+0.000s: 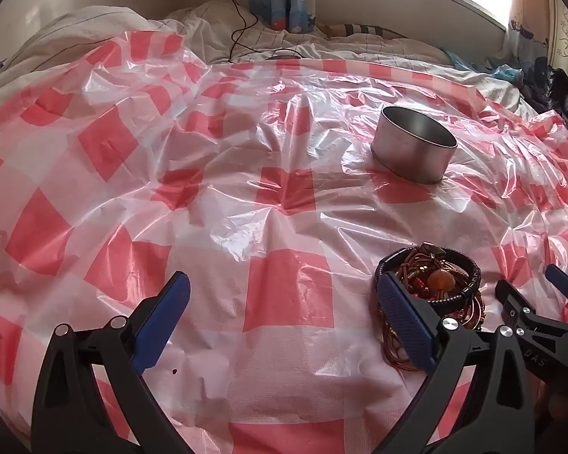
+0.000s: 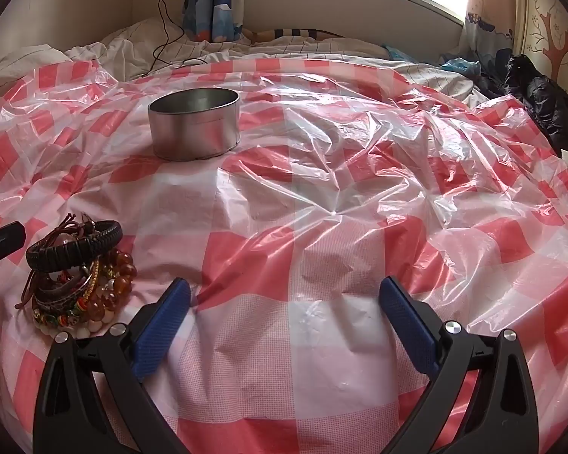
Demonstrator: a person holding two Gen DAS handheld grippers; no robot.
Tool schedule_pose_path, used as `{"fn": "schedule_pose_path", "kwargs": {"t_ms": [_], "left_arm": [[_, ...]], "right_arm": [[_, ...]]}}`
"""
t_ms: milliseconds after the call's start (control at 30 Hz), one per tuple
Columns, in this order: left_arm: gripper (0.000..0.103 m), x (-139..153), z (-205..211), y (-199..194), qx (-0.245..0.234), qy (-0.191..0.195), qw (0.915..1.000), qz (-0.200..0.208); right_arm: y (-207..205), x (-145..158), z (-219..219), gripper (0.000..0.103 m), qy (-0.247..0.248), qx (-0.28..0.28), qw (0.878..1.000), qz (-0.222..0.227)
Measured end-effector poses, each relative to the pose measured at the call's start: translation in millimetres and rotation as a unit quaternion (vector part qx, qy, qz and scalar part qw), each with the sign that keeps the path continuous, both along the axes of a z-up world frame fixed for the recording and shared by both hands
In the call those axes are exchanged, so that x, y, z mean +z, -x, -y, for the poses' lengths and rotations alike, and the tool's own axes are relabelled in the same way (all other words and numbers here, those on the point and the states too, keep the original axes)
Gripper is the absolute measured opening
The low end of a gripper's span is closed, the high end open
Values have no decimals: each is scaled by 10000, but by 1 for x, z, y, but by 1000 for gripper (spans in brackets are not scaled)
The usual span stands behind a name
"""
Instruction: Organize jewelry
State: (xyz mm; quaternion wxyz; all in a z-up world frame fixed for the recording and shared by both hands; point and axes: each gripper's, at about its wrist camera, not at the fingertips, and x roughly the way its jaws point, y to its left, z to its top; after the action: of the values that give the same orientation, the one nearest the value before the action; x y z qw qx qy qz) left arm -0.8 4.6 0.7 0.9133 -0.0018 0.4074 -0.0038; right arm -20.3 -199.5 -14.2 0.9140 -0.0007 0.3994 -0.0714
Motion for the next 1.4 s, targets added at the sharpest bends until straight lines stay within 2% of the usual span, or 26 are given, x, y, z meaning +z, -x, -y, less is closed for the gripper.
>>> {"fn": "schedule_pose_path", "kwargs": {"t_ms": [433,867,1267,1400], "left_arm": [[95,0,-2,-1,19,100,9999,-4],[95,-1,10,2,-281,-136,9995,40],[95,-3,8,1,-289,-88,9995,3],[95,-4,8,2,-265,-109,9996,9]], "right_arm": [[-2,-1,-2,96,37,2,10000,-14],[-1,-2,-2,96,29,3,10000,-43],[-1,-1,-2,96,28,-2,10000,-65],[-3,-4,1,96,-120,-1,9998,-148]]}}
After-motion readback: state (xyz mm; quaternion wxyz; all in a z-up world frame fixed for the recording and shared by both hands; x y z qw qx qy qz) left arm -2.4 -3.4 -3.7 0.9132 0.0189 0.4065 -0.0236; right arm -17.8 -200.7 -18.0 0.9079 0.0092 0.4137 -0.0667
